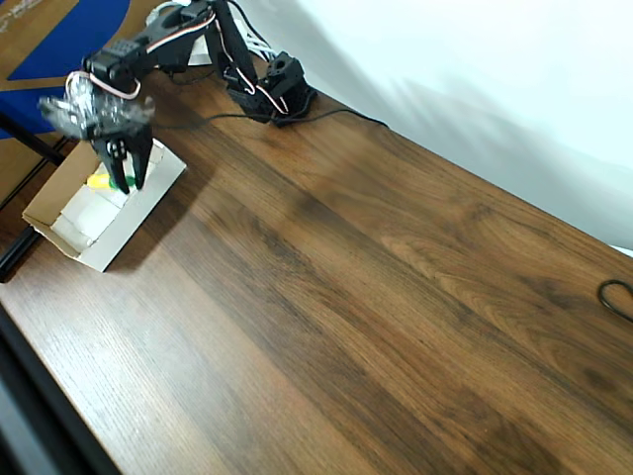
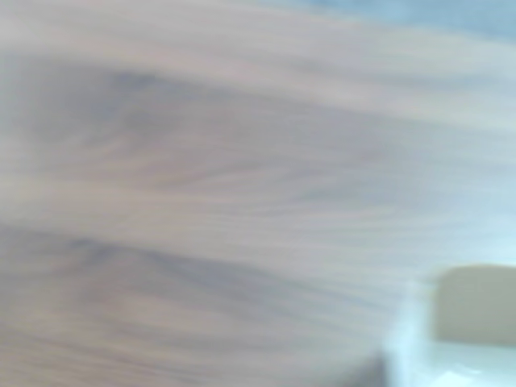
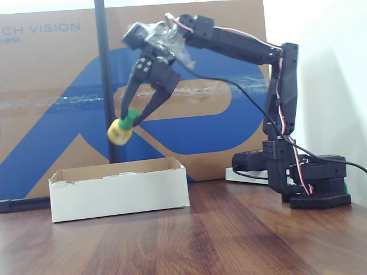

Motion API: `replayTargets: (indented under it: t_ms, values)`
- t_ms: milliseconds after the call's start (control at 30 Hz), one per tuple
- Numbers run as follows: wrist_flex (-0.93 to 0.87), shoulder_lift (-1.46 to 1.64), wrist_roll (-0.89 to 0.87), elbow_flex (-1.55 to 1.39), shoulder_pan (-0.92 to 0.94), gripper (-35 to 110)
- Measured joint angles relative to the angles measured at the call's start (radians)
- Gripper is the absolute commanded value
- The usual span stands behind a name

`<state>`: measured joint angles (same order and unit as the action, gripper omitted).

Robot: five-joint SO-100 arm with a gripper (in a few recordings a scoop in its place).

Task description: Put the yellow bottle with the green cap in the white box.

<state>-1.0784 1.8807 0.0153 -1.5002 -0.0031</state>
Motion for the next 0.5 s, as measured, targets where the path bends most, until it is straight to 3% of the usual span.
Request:
replayTargets:
  t_ms: [500]
  values:
    - [0.061,0.149,0.029,-0.179,0.135,0]
